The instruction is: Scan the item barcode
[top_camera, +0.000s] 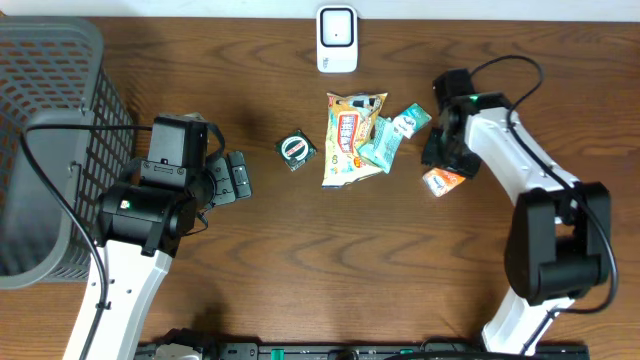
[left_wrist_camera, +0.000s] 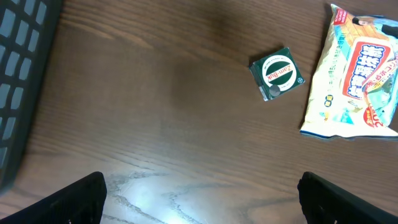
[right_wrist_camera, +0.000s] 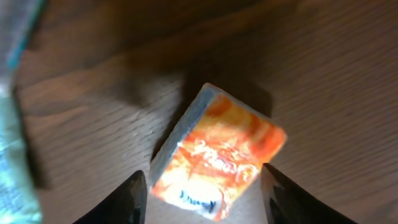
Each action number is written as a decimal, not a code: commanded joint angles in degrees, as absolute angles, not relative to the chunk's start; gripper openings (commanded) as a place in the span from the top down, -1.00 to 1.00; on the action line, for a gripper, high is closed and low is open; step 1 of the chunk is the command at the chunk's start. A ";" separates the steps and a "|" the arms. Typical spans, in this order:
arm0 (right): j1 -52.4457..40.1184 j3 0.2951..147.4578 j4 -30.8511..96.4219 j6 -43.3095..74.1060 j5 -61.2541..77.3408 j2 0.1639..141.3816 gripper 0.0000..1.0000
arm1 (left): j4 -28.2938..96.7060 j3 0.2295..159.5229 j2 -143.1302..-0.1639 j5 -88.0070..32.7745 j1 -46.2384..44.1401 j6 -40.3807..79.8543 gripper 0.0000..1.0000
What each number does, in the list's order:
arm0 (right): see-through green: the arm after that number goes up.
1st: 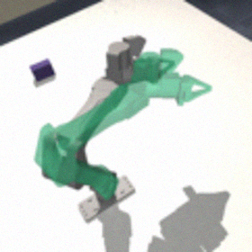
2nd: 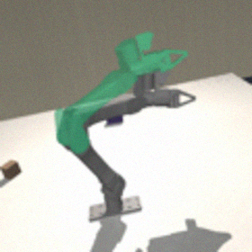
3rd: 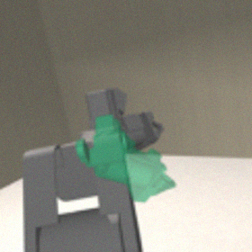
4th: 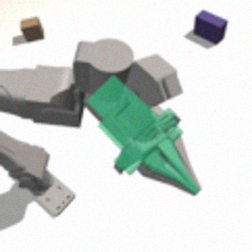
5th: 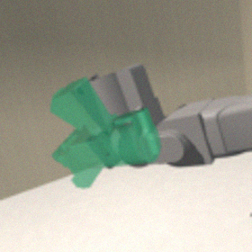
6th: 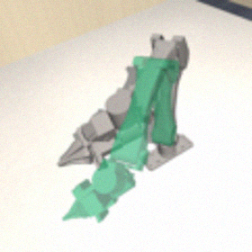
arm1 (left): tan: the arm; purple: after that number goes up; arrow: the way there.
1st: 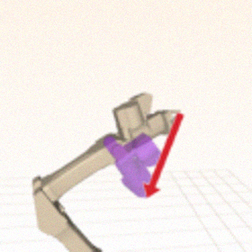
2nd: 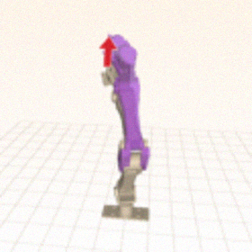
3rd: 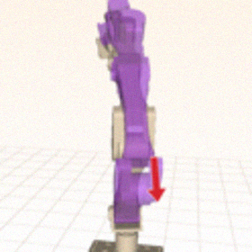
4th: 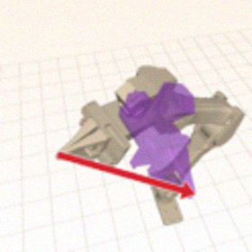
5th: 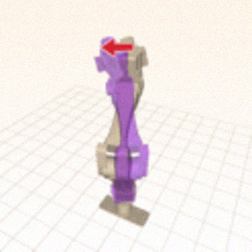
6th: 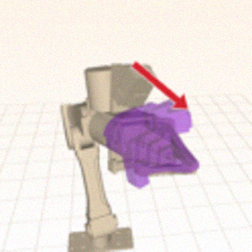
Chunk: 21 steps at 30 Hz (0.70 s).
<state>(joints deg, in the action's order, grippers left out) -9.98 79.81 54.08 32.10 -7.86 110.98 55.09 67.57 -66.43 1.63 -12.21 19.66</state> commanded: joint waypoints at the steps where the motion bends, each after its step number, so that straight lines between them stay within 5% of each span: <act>1: -11.29 79.70 53.34 35.42 -10.57 114.06 -0.02 | 55.07 68.07 -66.65 1.54 -12.12 20.18 -0.95; 8: -13.19 79.70 51.62 35.77 -10.55 118.83 0.14 | 55.07 68.07 -66.65 1.54 -12.12 20.18 -0.95; 14: -13.78 79.70 51.68 35.75 -9.58 121.49 0.95 | 55.07 68.10 -66.65 1.54 -12.12 20.18 -0.95; 21: -13.52 80.68 51.86 30.89 -0.38 120.77 0.98 | 55.07 68.07 -66.65 1.54 -12.12 20.18 -0.96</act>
